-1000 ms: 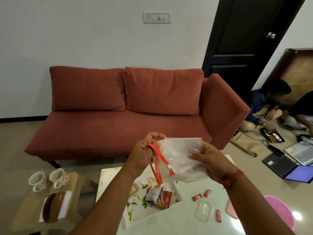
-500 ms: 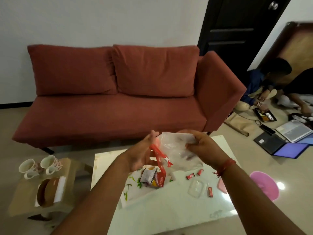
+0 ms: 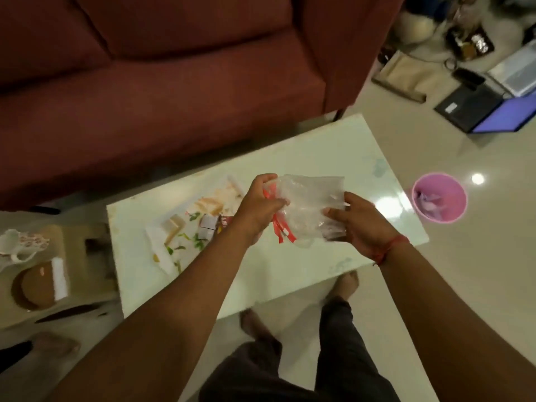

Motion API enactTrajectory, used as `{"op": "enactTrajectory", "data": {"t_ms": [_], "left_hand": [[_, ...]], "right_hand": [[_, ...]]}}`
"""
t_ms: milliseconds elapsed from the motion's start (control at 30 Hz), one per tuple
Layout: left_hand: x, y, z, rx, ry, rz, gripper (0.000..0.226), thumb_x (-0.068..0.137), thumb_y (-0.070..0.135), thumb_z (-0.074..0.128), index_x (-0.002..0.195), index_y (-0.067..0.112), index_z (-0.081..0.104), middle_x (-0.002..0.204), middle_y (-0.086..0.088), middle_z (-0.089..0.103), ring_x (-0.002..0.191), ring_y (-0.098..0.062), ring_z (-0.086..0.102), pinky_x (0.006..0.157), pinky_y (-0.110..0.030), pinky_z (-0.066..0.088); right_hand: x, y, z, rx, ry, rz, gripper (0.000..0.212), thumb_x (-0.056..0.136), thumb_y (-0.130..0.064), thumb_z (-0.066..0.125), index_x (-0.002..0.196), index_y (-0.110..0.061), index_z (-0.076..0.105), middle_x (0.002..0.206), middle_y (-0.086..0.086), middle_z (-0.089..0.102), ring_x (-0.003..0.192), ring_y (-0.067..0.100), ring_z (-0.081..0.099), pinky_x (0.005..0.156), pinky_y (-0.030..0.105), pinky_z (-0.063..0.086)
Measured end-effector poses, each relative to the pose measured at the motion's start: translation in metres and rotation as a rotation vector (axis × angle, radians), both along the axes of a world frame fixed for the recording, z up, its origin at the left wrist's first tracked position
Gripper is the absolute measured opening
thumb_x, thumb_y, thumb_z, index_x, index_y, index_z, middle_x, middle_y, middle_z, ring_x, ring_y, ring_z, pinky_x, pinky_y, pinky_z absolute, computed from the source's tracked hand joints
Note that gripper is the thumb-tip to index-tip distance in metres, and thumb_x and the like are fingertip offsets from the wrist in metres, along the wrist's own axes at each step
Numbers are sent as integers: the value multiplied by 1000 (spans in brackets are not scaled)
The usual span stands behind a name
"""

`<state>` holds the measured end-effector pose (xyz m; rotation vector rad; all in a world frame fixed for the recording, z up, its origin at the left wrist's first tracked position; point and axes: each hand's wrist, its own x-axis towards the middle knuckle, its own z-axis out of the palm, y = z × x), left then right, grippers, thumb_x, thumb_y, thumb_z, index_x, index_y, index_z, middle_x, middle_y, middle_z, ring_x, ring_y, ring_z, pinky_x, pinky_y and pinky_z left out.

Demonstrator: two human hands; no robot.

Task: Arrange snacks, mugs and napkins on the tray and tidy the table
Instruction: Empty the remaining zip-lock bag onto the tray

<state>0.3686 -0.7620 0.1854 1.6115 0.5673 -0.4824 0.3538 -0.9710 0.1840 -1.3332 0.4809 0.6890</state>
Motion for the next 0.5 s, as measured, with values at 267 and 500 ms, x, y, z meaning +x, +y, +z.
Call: {"op": "enactTrajectory", "data": {"t_ms": [267, 500], "left_hand": [[62, -182, -136, 35, 172, 62, 60, 65, 21, 75, 120, 25, 52, 117, -4, 63, 107, -27, 65, 93, -50, 55], [109, -312, -200, -125, 234, -95, 68, 91, 46, 63, 147, 26, 30, 138, -1, 53, 119, -17, 58, 105, -43, 48]], "right_hand": [[47, -169, -111, -85, 75, -130, 31, 94, -3, 61, 123, -10, 56, 109, 14, 67, 84, 33, 73, 63, 39, 60], [85, -332, -200, -402, -122, -464, 39, 91, -1, 55, 130, -7, 54, 123, 11, 61, 90, 23, 71, 66, 37, 62]]}}
